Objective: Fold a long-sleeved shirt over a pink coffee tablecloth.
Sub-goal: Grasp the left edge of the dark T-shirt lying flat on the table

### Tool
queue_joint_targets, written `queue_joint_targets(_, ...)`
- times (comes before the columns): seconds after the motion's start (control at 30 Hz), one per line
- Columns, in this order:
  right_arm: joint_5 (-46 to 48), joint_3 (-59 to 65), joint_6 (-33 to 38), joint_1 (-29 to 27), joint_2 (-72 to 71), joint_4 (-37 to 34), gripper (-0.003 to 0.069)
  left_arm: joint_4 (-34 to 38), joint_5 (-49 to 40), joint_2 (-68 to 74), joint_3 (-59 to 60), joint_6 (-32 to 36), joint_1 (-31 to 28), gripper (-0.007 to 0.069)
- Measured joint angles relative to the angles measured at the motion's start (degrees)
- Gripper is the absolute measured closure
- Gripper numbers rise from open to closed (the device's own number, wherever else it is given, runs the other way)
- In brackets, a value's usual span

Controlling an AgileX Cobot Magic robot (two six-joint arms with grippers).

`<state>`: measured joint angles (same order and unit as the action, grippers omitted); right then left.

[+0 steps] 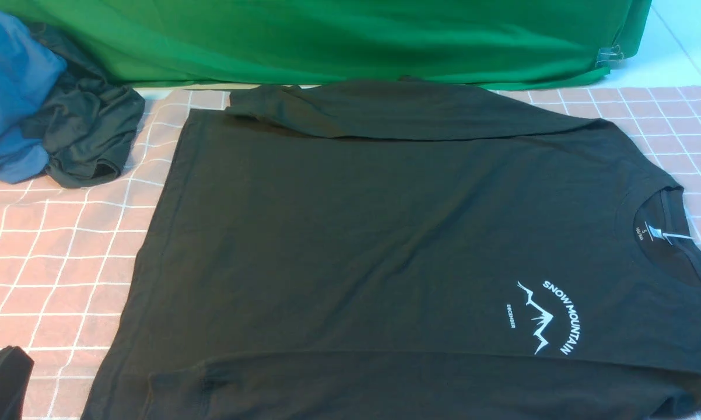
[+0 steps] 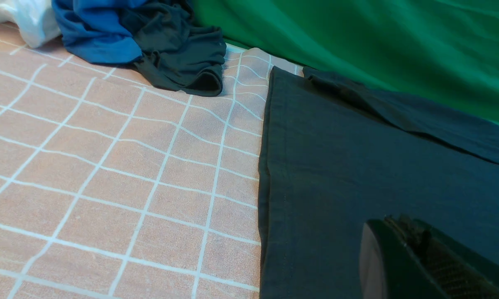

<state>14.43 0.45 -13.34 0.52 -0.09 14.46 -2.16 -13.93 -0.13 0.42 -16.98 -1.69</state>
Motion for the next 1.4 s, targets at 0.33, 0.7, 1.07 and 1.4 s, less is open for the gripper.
queue_joint_targets(0.33,0.0,0.0,0.0,0.0,0.0,0.0,0.0412,0.0,0.0,0.0,0.0,0.0,0.0,0.061)
queue_joint_targets(0.7,0.0,0.0,0.0,0.0,0.0,0.0,0.0412,0.0,0.0,0.0,0.0,0.0,0.0,0.061)
queue_joint_targets(1.07,0.0,0.0,0.0,0.0,0.0,0.0,0.0412,-0.2,2.9,0.0,0.0,0.0,0.0,0.061)
queue_joint_targets(1.4,-0.1,0.0,0.0,0.0,0.0,0.0,0.0412,14.8,18.7,0.0,0.0,-3.9,0.0,0.061)
